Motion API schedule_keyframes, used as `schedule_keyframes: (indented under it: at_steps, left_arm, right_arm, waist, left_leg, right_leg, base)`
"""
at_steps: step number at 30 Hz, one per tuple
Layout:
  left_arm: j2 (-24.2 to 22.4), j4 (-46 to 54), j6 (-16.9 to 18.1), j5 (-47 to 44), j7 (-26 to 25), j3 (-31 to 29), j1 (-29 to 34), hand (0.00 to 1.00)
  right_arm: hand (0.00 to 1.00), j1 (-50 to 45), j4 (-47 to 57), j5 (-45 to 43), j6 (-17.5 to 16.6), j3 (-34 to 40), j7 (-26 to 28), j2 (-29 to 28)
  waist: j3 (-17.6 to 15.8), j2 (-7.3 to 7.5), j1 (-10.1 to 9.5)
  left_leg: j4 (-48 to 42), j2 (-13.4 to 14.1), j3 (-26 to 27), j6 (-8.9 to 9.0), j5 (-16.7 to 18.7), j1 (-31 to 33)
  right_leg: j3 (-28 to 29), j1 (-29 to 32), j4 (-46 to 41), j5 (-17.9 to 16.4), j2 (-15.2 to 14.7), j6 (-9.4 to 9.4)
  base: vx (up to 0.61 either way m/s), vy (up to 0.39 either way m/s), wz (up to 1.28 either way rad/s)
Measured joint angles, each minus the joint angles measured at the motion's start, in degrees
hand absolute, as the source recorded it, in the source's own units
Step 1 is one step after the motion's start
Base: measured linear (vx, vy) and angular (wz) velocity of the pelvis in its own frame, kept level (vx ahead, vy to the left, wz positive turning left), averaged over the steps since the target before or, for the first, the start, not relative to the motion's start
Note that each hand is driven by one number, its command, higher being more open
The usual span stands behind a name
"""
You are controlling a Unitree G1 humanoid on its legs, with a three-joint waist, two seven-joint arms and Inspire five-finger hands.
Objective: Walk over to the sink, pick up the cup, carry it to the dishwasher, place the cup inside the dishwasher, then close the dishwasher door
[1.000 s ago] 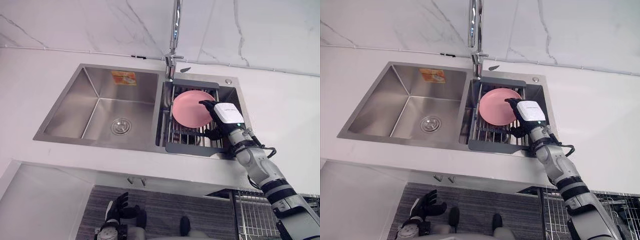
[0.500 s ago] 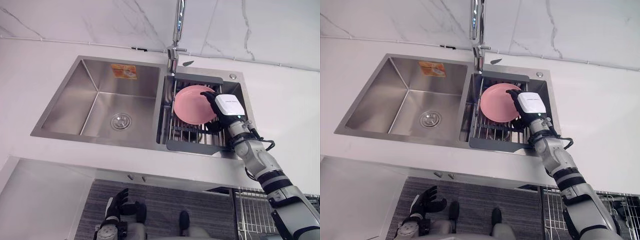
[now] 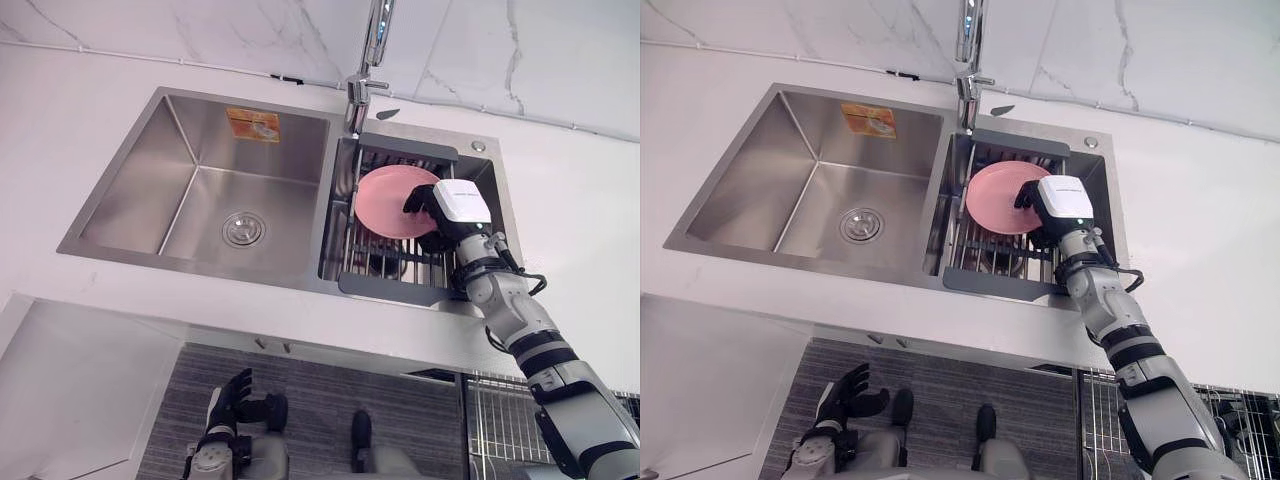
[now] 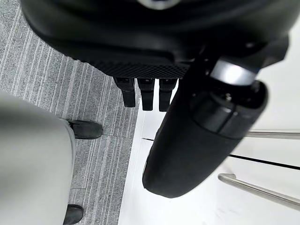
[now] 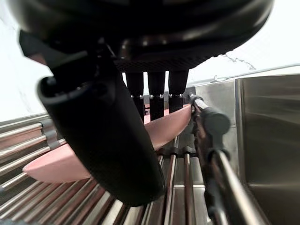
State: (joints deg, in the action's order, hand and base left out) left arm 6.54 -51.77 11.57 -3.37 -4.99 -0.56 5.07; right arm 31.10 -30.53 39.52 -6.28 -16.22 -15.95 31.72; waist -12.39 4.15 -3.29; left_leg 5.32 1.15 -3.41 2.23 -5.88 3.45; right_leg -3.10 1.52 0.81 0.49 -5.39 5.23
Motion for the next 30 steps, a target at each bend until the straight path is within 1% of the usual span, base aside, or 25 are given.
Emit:
schedule_keyframes:
  at_steps: [11, 23, 25, 27, 30]
  left_arm:
    - [0.00, 0.06, 0.00, -0.01, 0.04, 0.01, 0.00, 0.90]
    - [-0.05, 0.08, -0.05, 0.07, 0.23, -0.18, 0.00, 0.90]
    - [-0.09, 0.08, -0.06, 0.08, 0.23, -0.21, 0.00, 0.90]
    - [-0.08, -0.13, -0.24, 0.11, 0.24, -0.28, 0.03, 0.90]
    - [-0.07, -0.31, -0.37, 0.18, 0.31, -0.28, 0.04, 0.90]
  right_arm:
    - [0.30, -0.15, 1.25, -0.16, -0.57, 0.02, 0.55, -0.12]
    - [0.30, -3.69, 7.88, -0.16, 0.01, 0.98, 1.35, 0.44]
    - [0.30, -4.50, 9.56, -0.15, 0.06, 1.00, 1.41, 0.83]
    - [0.30, -4.99, 14.24, -1.26, -0.07, 1.07, 1.31, 1.11]
    - [0.30, -4.98, 18.31, -2.40, -0.53, 1.30, 0.86, 1.26]
  waist:
    - [-0.05, -0.01, 0.02]
    - [-0.12, -0.08, 0.23]
    - [-0.15, -0.13, 0.28]
    - [-0.20, -0.22, 0.85]
    - [-0.17, -0.28, 1.14]
  left_leg:
    - [-0.01, 0.05, 0.86, 0.00, 0.01, 0.04]
    - [-0.30, 0.25, 1.06, -0.02, 0.12, 0.04]
    - [-0.31, 0.27, 1.08, -0.02, 0.14, 0.04]
    - [-0.31, 0.40, 1.27, -0.02, 0.17, -0.08]
    - [-0.31, 0.40, 1.70, -0.01, 0.19, -0.27]
  right_leg:
    - [0.87, 0.37, -0.06, 0.00, 0.00, 0.00]
    - [1.17, 0.75, -0.62, 0.02, 0.16, -0.01]
    - [1.18, 0.76, -0.63, 0.02, 0.16, -0.02]
    - [1.40, 0.81, -0.75, 0.03, 0.20, -0.02]
    - [1.83, 0.99, -1.06, 0.03, 0.27, -0.02]
  base:
    - [0.00, 0.000, -0.03]
    - [0.00, 0.000, -0.01]
    - [0.00, 0.000, 0.00]
    - [-0.02, -0.008, -0.04]
    - [-0.04, -0.003, -0.08]
